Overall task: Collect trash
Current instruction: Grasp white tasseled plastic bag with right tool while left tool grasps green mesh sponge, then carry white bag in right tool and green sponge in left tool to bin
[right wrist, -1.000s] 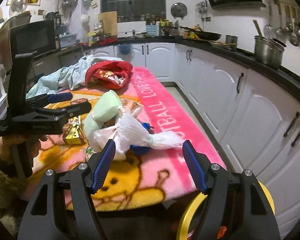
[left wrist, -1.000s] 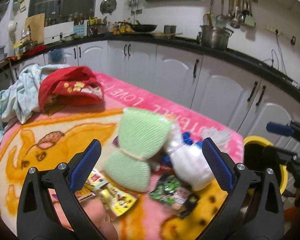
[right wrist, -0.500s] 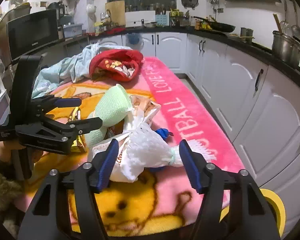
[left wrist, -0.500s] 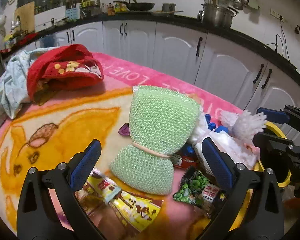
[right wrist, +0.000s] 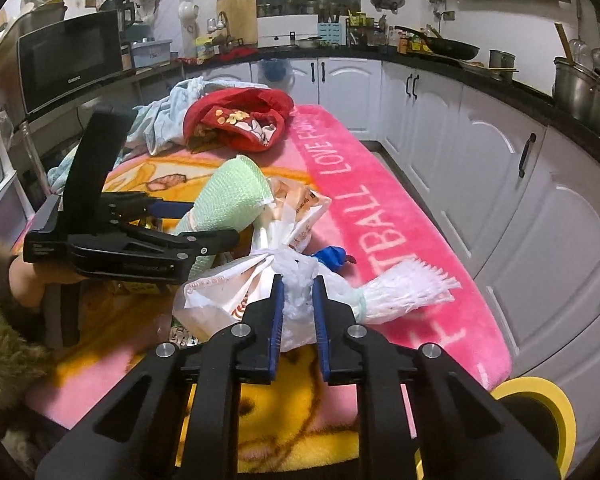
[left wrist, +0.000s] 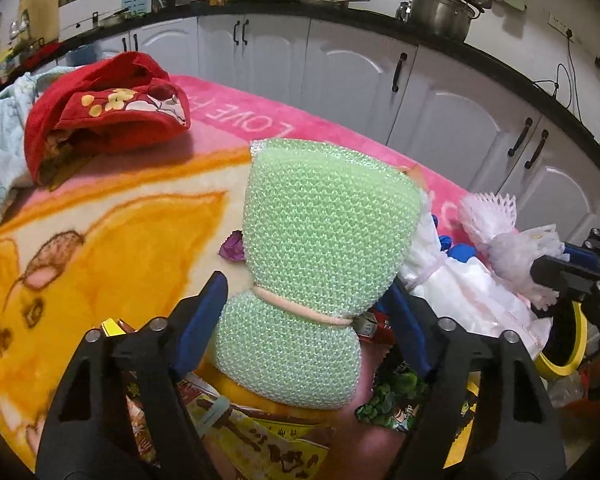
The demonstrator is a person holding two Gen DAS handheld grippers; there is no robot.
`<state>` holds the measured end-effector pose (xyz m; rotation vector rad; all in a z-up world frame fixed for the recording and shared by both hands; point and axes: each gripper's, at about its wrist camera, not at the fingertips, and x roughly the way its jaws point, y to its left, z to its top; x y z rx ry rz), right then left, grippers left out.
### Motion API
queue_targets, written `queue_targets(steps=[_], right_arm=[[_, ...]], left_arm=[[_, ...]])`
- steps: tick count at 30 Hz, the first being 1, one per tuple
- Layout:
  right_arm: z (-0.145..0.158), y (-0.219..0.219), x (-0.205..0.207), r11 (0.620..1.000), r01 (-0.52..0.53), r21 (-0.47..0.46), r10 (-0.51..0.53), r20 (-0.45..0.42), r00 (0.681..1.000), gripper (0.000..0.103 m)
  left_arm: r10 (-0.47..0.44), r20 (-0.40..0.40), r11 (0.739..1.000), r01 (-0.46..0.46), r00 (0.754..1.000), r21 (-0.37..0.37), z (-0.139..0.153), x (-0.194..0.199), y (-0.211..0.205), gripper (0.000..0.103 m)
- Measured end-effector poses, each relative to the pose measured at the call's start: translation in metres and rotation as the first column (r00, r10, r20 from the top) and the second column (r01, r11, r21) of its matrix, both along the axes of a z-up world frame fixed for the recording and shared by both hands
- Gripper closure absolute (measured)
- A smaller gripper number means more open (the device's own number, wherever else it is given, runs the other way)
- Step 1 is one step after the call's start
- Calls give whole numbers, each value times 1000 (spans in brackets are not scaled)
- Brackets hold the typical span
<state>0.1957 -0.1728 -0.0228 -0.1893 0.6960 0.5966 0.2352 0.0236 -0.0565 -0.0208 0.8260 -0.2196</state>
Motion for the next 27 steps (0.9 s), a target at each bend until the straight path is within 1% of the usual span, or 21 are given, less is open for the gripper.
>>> queue_targets(steps=[3,5,6,12,18,20,27], right_arm=[[3,-5,-2,1000,11,13,-11,8,1000,90],[4,-8,-3,1000,17,22,-17,10,1000,90],[6,-10,-4,1000,19,24,-19,14,1000,90],[12,-19,-10,999,33,42,-34,31,999,90],[19,-28,-18,997,45,62,-48,53,997,90],[23,-29,-21,997,46,68,-50,59,997,90],[35,-42,-32,993,58,98,-66,85,994,90]], left_arm=[[7,20,1000,-7,1000,-13,4,-3,2,46],[19,33,999,-18,999,-35,8,-5,6,47],[23,38,999,-22,999,-41,10,-6,7,50],[50,81,997,-45,995,-64,23,-16,13,57],[73,130,994,-62,989,-85,42,-25,17,60],[80,143,993,-66,987,-103,48,-30,19,60],[64,188,991,-41,980,-128,68,-43,12,61]])
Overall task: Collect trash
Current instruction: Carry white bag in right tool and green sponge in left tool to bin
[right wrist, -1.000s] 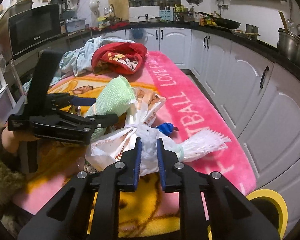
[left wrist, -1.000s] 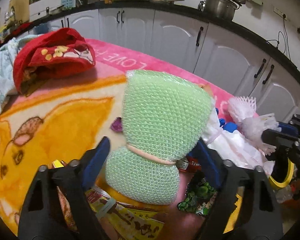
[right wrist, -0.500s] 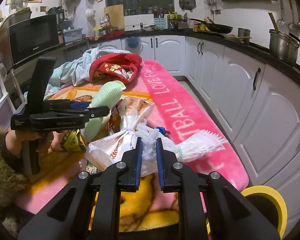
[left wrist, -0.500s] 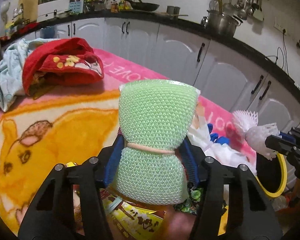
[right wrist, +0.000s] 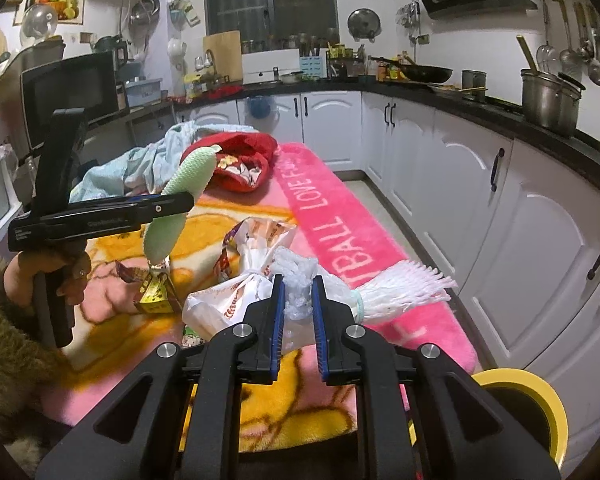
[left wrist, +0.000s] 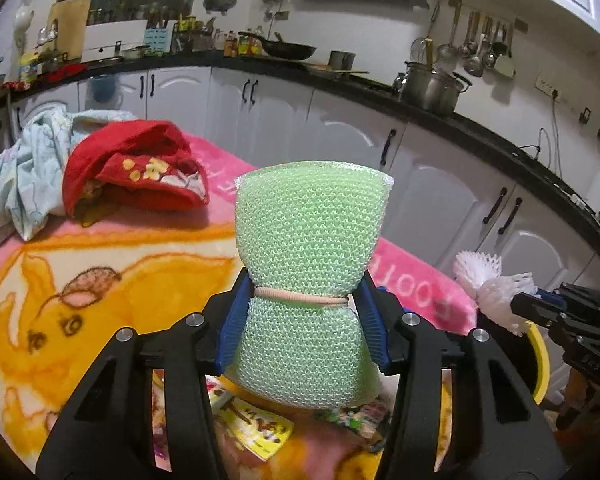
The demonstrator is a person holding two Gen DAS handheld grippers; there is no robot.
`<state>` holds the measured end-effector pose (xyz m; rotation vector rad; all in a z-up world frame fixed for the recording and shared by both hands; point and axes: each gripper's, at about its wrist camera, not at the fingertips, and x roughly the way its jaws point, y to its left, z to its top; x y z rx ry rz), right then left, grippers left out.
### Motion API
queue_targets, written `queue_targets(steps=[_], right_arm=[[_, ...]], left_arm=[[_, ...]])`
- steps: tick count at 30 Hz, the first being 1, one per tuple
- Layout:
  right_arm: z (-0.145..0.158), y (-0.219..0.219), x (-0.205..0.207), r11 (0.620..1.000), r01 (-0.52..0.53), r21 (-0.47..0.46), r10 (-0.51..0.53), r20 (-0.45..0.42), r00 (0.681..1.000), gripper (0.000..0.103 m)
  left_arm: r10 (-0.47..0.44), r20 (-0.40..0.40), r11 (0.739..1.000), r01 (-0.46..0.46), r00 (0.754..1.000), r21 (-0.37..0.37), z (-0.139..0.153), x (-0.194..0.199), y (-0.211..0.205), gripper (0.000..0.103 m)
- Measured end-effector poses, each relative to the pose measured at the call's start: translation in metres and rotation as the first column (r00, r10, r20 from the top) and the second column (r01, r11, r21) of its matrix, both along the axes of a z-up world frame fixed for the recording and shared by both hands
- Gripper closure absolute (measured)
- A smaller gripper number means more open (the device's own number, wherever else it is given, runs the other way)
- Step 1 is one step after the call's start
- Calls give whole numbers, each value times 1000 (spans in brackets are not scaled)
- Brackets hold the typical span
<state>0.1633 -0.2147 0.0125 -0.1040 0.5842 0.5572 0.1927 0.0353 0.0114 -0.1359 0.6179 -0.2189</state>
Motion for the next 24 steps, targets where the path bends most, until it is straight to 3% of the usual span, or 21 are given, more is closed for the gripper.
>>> queue_targets(steps=[24], right_arm=[[25,-67,-46,994,97,53,-100,58,993,90]], left_arm=[[-192,86,981,190,978,28,33,-17,-106,61]])
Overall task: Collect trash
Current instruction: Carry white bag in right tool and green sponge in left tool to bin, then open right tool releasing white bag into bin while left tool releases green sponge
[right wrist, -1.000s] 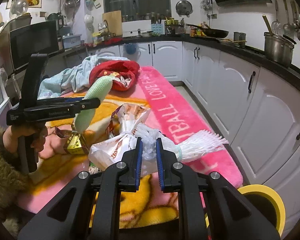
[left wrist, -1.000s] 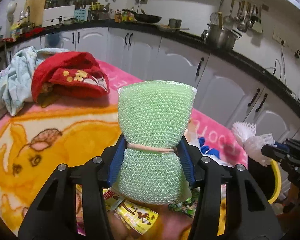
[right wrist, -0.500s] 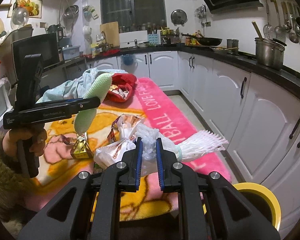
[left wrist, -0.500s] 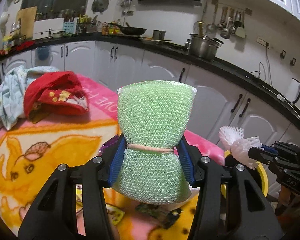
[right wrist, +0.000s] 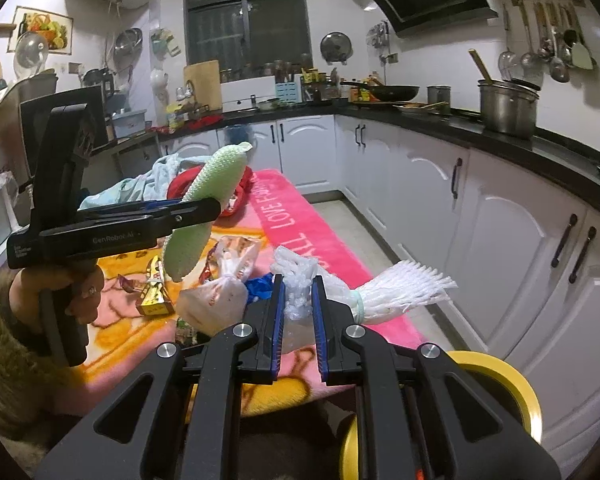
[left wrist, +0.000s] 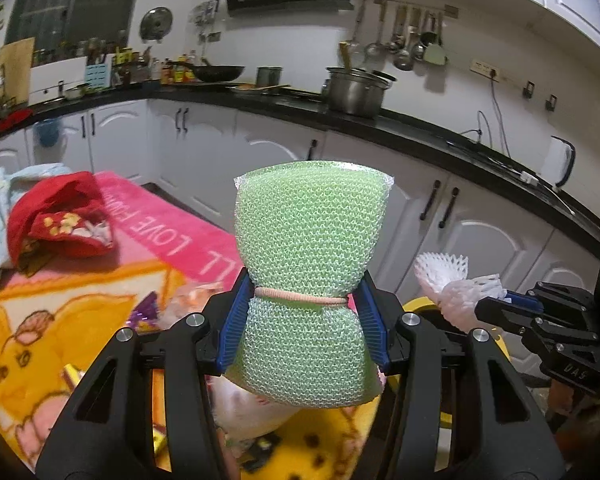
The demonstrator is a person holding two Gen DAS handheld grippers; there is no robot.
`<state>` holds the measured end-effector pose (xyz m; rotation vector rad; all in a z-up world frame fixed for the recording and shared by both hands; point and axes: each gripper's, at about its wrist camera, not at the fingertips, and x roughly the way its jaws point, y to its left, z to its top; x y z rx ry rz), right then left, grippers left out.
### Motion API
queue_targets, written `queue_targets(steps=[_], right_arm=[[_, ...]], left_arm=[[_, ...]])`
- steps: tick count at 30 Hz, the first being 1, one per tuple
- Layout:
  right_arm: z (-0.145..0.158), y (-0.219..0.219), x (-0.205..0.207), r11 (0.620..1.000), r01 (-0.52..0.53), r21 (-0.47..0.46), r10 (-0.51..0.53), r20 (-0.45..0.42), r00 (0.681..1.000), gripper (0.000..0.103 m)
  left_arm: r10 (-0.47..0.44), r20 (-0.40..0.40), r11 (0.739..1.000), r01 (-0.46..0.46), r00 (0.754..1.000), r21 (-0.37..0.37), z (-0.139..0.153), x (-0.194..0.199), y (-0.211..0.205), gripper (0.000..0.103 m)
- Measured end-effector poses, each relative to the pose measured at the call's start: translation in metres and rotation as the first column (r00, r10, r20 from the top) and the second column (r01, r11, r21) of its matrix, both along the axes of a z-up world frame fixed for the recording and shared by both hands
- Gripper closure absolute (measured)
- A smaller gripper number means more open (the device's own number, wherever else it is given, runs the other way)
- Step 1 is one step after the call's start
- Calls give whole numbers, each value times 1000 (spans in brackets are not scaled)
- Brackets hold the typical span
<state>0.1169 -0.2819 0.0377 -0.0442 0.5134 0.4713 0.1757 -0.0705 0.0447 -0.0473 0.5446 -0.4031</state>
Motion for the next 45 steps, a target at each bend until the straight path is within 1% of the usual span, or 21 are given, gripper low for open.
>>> queue_targets(steps=[10,14,25,28,36,45], right_arm=[[-4,-42,-14,997,79,16,-79,-10,997,90],[-8,-59,-19,993,119,23,-118,-26,993,90],[-30,-95,-30,983,185,-10,-185,-67,980,90],[-36,-102,-34,982,187,-24,-189,-78,979,90],[-59,-112,-45,986,144,-78,-153,-118,981,90],[-86,-120,-53,989,113,-97,-129,-179,975,90]], left_arm=[[-94,-4,995,94,996,17,-6,2,-50,61],[-127,-8,992,127,992,20,-10,2,-68,61],[-201,-32,979,202,979,32,-24,3,-111,61],[-217,-46,975,218,975,32,-29,5,-122,61],[-273,-85,959,278,958,48,-46,9,-157,61],[-342,-146,931,356,928,84,-72,12,-200,60]])
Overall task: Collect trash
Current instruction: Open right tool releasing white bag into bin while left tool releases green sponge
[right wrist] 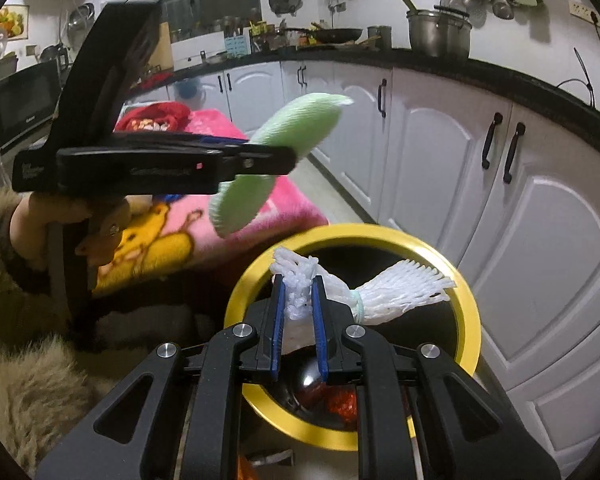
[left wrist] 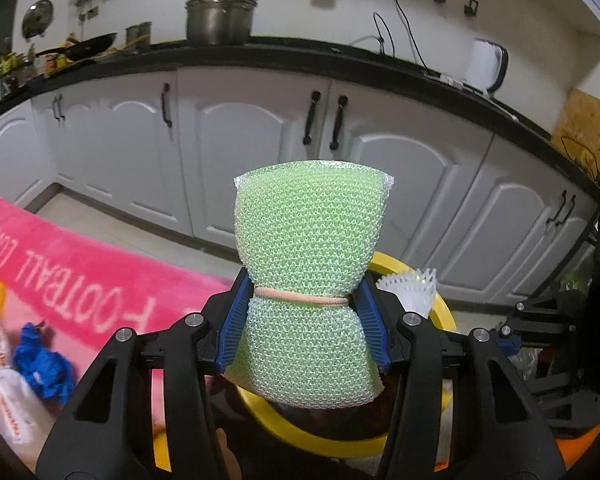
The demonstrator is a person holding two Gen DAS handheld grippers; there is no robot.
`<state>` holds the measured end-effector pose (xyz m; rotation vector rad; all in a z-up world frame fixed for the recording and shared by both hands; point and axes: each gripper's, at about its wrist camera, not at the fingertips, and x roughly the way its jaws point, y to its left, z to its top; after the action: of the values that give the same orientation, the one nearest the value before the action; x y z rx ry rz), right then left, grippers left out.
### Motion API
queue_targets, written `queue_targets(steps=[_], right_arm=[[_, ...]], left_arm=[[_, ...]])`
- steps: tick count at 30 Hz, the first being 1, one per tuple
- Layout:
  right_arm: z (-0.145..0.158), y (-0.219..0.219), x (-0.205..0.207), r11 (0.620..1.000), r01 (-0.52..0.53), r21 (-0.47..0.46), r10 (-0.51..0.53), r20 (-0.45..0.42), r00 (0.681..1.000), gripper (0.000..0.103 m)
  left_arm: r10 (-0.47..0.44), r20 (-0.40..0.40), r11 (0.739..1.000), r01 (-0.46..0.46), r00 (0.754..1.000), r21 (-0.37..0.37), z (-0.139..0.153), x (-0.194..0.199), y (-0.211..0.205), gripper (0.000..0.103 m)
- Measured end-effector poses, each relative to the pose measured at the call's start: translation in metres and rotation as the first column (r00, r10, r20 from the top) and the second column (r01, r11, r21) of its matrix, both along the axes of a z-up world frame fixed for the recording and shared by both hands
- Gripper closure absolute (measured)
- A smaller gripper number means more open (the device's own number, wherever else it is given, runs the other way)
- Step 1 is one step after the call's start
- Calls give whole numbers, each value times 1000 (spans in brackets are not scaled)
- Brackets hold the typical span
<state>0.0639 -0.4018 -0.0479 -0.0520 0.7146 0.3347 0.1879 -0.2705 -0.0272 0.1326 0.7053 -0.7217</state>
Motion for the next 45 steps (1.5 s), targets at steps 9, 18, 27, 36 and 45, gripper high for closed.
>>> queue_targets(steps=[9,18,27,36,45], right_arm=[[-22,-11,-2,1000,19,22,-18,-54,998,90],[-31,-19,-2,999,37,40,-33,-80,996,86],[-32,-28,-3,996,77,52,-72,-92,993,78],[-24,-32,-9,993,102,61,-98,-65,993,67],[-5,-30,-9,992,115,55,-115,-12,993,55]], left_arm=[[-31,-46,999,33,998,36,-22,8,-24,59],[-44,-75,997,48,996,54,-37,12,-34,54],[-21,-93,998,27,995,59,-42,16,-32,44],[8,-75,999,-4,997,50,-34,13,-22,31],[75,-48,997,-74,996,9,-13,10,4,13]])
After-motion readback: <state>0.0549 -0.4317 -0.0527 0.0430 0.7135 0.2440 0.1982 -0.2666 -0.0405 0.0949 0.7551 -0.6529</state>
